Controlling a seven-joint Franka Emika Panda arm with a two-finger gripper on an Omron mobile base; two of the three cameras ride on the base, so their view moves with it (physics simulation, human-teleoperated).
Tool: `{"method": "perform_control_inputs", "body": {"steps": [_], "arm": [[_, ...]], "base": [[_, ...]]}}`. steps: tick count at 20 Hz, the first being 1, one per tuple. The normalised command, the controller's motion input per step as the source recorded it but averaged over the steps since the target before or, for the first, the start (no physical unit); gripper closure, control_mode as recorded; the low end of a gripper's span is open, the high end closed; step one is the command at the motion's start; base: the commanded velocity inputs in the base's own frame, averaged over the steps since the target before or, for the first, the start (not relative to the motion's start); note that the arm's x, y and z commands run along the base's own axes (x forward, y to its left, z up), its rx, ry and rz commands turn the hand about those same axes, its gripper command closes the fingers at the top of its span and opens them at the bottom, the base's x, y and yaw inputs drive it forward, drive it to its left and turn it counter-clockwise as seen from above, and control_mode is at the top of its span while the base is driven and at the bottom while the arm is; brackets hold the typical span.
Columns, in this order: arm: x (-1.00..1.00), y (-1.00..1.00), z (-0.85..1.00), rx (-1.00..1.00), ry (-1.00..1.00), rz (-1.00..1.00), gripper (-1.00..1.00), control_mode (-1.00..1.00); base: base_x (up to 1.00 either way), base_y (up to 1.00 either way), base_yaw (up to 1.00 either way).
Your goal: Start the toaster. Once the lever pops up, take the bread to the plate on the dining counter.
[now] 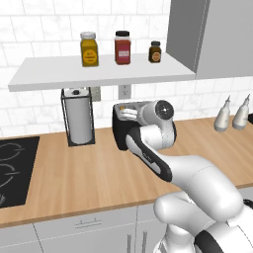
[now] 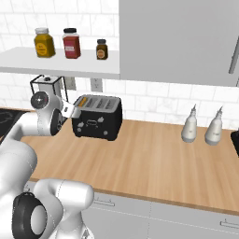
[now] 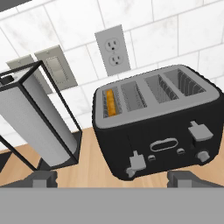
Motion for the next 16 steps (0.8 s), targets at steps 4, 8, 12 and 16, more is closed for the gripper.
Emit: {"method": "perform_control_inputs", "body": {"steps": [4, 8, 12, 16], "arm": [[0.0, 0.0, 0.0, 0.0, 0.0, 0.0, -1.0, -1.0], [0.0, 0.0, 0.0, 0.0, 0.0, 0.0, -1.0, -1.0], [0.0, 0.0, 0.0, 0.0, 0.0, 0.0, -1.0, -1.0], [0.0, 0.0, 0.0, 0.0, 0.0, 0.0, -1.0, -1.0]], "base": [[0.0, 0.0, 0.0], [0.0, 0.0, 0.0], [0.0, 0.0, 0.0], [0.0, 0.0, 0.0]]}}
